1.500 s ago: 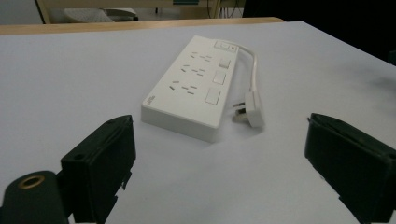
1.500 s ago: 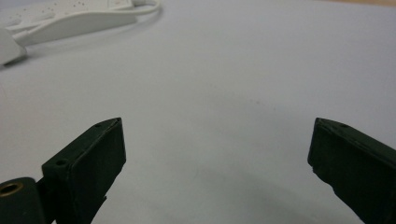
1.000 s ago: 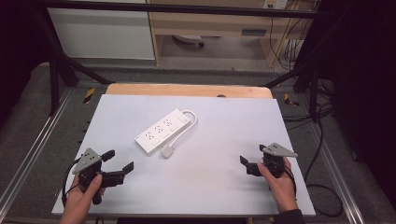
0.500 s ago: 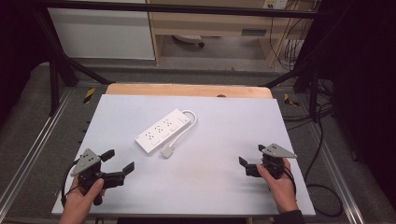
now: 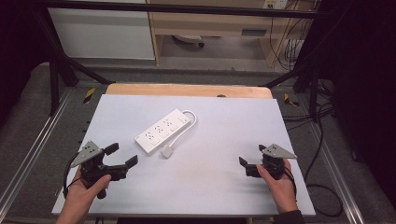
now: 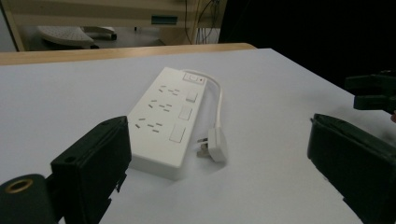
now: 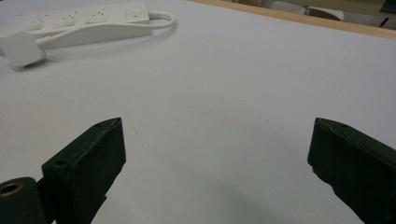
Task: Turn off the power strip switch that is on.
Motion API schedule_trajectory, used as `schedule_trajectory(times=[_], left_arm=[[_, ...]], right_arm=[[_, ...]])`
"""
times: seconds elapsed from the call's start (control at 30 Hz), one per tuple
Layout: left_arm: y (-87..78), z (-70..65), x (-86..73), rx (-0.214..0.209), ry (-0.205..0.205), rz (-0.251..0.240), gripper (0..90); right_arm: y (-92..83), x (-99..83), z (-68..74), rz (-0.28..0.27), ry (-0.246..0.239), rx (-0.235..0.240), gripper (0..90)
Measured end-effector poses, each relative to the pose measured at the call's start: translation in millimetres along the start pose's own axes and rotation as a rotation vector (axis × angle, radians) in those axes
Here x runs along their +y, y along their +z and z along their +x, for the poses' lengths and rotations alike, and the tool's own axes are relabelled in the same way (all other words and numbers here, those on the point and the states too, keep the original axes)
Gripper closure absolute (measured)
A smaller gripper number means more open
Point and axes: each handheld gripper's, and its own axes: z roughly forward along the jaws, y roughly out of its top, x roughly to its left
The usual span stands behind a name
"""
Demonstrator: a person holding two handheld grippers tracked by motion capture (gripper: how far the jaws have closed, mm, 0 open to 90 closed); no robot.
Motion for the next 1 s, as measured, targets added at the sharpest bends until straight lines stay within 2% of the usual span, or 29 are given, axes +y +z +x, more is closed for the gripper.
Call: schedule_trajectory(times=[0.17, 0.27, 0.6, 0.67, 1.0], left_arm=[[3.5, 1.9, 8.1, 0.013, -0.001, 0.005, 6.5], [7.2, 2.5, 12.0, 0.015, -0.018, 0.012, 6.6], [22.6, 1.4, 25.8, 0.009, 0.008, 0.044, 6.4], [25.8, -0.4, 28.6, 0.041, 0.024, 0.049, 6.4], [42.4, -2.9, 42.5, 0.007, 0.04, 0.06, 6.3]], right_arm=[[-0.8, -0.2, -1.9, -0.005, 0.019, 0.0, 5.0], [-0.4, -0.8, -1.4, 0.0, 0.015, -0.001, 5.0], [-0.7, -0.2, -1.6, -0.005, 0.023, 0.001, 5.0], [-0.4, -0.4, -1.5, 0.001, 0.019, -0.003, 4.5], [-0.5, -0.3, -1.0, 0.003, 0.035, 0.007, 4.2]])
